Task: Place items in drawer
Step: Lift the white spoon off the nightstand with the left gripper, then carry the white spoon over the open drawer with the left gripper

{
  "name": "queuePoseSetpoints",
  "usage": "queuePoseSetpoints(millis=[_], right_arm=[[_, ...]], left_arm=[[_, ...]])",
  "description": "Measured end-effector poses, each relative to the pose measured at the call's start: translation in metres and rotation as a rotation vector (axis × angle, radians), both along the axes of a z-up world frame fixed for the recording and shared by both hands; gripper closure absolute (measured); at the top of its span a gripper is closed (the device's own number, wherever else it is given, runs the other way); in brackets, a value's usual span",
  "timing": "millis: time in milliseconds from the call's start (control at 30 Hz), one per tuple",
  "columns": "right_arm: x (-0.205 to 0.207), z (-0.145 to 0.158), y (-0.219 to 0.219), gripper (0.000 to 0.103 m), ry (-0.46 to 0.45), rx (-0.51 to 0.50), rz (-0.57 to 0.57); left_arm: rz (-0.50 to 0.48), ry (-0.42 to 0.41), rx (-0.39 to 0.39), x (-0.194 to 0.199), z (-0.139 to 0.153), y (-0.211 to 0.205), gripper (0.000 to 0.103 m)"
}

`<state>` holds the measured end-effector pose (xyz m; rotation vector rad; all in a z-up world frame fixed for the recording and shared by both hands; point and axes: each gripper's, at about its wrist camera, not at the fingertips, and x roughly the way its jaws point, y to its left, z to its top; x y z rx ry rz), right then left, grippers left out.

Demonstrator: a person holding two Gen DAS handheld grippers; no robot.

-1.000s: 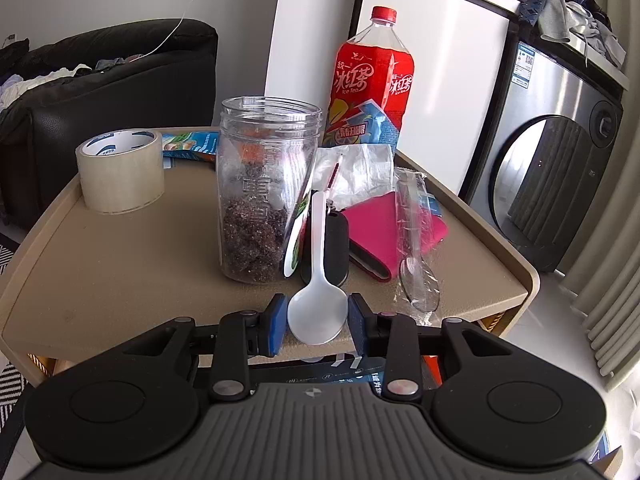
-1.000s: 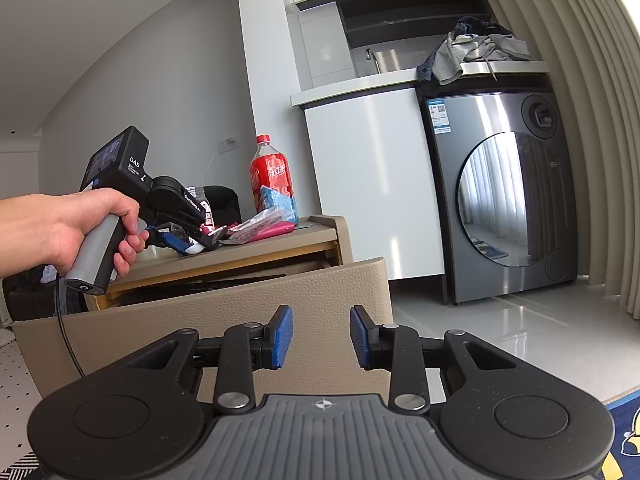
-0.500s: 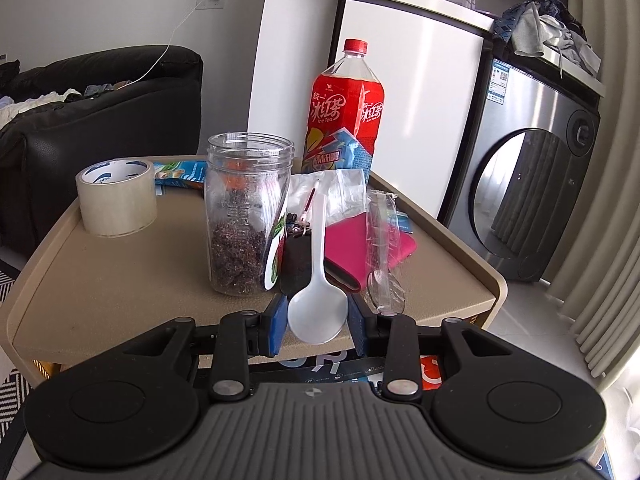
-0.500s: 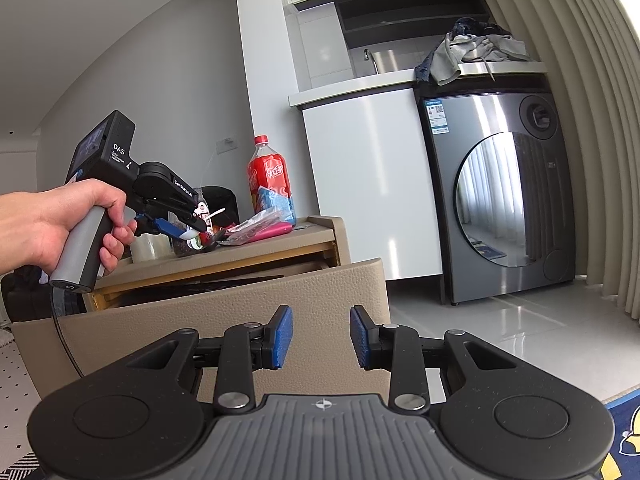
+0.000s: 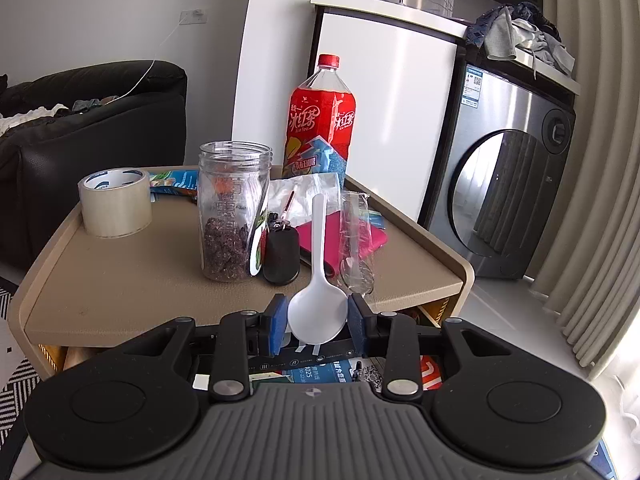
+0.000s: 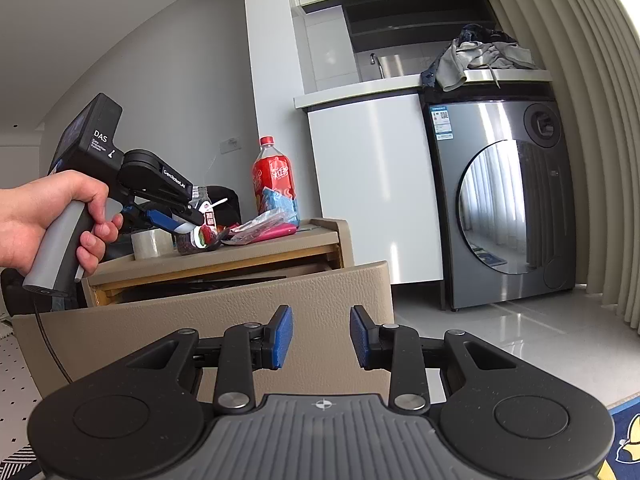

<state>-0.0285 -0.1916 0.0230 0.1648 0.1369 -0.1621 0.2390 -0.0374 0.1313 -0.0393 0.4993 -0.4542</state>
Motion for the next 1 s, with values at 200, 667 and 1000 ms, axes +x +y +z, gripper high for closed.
queuePoseSetpoints(millis=[200,667,1000], right_arm=[[-0.003,0.001,0.002,0.068,-0.01,-0.002,0.018],[-0.003,0.002,0.011,0.067,-0.011,-0.018,0.049],[-0.002,0.0,0.013,0.068,-0.003,-0.016,0.073]], left_arm=[[-0.028,-0.001,0.001,-0.015,0.002,0.007,0.066],[-0.137,0.043,0.051,-0.032,-0.013,0.001,0.066],[-0.185,0.126,0.101,-0.032,-0.031,0.004,0.066]])
